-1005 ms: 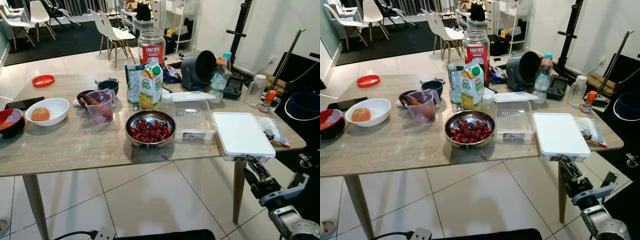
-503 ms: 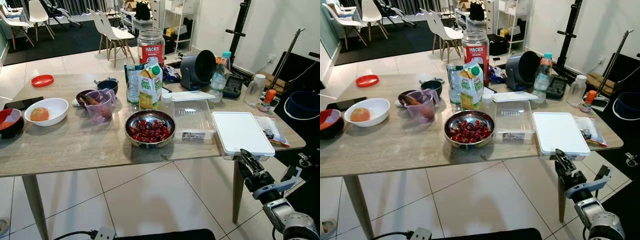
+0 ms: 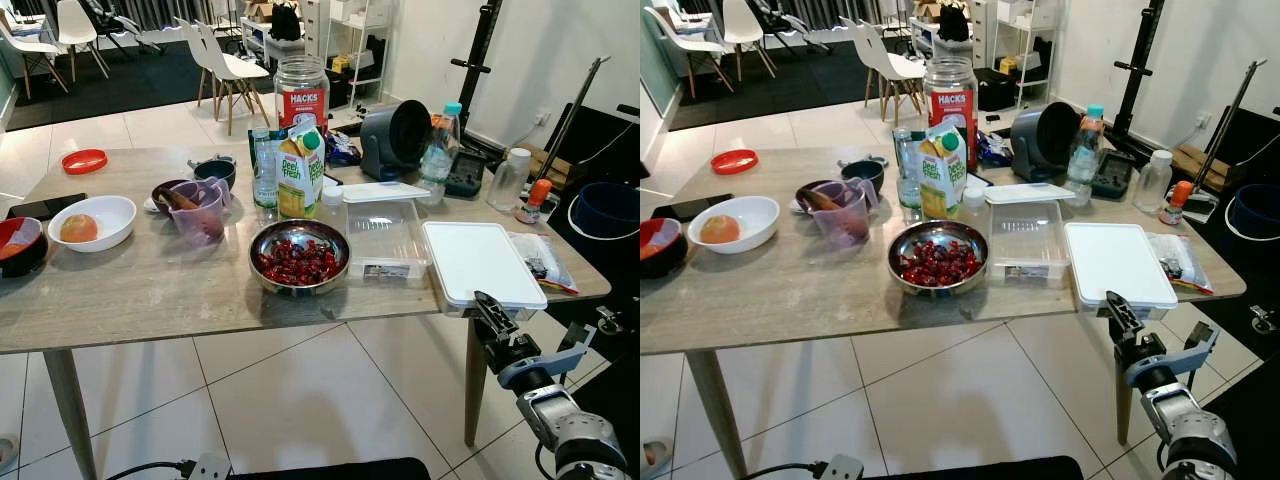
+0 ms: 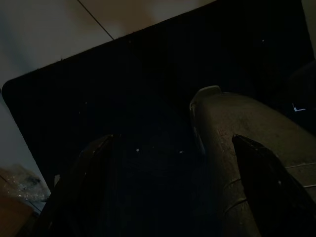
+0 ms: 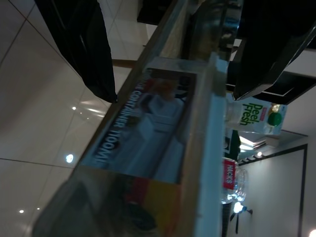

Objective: Restocking fridge

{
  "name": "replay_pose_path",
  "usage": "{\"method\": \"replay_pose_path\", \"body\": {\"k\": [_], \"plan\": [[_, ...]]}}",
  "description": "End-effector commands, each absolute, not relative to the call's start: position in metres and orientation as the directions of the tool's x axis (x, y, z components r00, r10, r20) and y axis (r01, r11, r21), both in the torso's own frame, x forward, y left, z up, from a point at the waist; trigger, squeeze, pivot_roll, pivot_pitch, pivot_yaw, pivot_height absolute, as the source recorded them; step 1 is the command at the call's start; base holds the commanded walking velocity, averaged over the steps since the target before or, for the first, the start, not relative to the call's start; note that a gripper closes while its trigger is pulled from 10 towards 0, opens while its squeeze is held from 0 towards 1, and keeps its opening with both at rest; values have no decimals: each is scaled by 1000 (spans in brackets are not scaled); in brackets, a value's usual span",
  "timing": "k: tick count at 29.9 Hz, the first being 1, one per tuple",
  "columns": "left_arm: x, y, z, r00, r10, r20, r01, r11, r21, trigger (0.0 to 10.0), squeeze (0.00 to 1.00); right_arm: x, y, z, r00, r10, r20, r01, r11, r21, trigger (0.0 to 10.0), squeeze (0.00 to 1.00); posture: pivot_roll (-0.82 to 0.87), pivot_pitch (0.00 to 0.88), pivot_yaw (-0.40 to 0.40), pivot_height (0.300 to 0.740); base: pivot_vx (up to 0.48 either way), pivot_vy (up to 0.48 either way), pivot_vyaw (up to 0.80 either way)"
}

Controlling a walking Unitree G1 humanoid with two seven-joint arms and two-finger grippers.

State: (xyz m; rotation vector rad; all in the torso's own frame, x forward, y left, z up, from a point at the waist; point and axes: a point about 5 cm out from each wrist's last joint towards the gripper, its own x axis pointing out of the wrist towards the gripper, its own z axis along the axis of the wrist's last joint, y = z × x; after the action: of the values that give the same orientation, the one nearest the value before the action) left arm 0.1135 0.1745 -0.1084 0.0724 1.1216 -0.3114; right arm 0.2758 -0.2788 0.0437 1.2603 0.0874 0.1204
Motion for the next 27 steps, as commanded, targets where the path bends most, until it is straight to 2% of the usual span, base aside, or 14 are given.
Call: {"method": "replay_pose_path", "body": {"k": [1, 14, 27], "plan": [[94, 176, -114, 321, -206, -924, 283, 952, -114, 10000, 0, 279, -275, 43, 991, 135, -11, -30, 297, 954, 10000, 0, -48, 0, -16, 740, 0, 0, 0], [92, 177, -114, 317, -207, -926, 282, 952, -116, 10000, 0, 290, -270, 48, 995, 102, 3, -32, 284, 958, 10000, 0, -43, 0, -14, 740, 0, 0, 0], [90, 175, -115, 316, -212, -925, 276, 953, -124, 10000, 0, 297, -276, 49, 998, 10, -57, 51, 321, 946, 10000, 0, -43, 0, -20, 740, 0, 0, 0]]}}
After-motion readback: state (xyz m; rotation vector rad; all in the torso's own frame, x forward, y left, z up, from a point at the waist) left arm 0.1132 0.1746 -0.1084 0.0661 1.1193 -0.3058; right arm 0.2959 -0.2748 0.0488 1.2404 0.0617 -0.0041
